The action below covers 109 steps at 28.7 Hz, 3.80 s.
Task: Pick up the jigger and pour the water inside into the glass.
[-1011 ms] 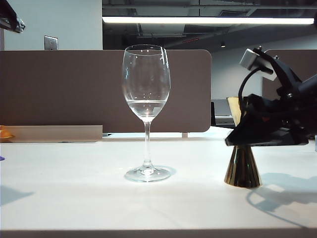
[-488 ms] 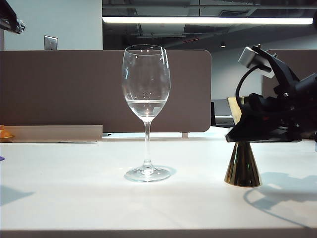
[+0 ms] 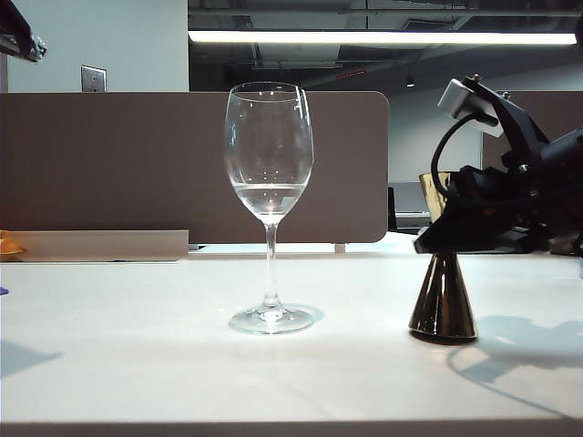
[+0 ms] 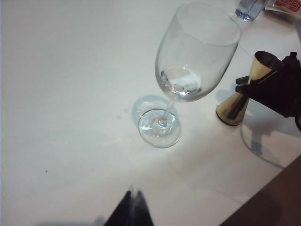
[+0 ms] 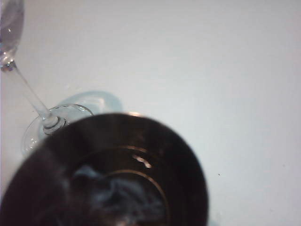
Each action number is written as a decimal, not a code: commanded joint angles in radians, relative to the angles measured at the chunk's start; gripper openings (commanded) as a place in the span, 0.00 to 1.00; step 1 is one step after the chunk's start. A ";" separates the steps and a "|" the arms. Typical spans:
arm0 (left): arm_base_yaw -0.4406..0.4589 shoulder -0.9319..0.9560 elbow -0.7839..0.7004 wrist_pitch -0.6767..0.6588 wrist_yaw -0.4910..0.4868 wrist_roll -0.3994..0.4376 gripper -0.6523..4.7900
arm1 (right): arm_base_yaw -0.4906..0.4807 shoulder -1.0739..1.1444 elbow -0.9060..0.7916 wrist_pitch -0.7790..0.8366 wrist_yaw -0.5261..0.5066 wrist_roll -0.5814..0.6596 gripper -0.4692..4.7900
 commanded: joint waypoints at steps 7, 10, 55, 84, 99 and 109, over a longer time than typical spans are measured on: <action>-0.001 0.000 0.005 0.010 -0.001 0.002 0.11 | 0.000 -0.004 0.015 0.041 -0.002 0.002 0.09; -0.001 0.000 0.005 0.011 -0.002 0.005 0.11 | 0.000 -0.005 0.038 0.009 -0.003 0.002 0.09; -0.001 0.001 0.005 0.111 -0.097 0.008 0.11 | 0.058 -0.089 0.659 -0.693 0.043 -0.187 0.09; -0.001 0.001 0.005 0.126 -0.097 0.008 0.11 | 0.219 -0.030 0.703 -0.703 0.212 -0.333 0.09; -0.001 0.000 0.005 0.126 -0.091 0.008 0.11 | 0.237 0.001 0.724 -0.719 0.227 -0.327 0.09; -0.001 -0.006 0.005 0.125 -0.089 0.008 0.11 | 0.275 0.028 0.724 -0.738 0.267 -0.404 0.09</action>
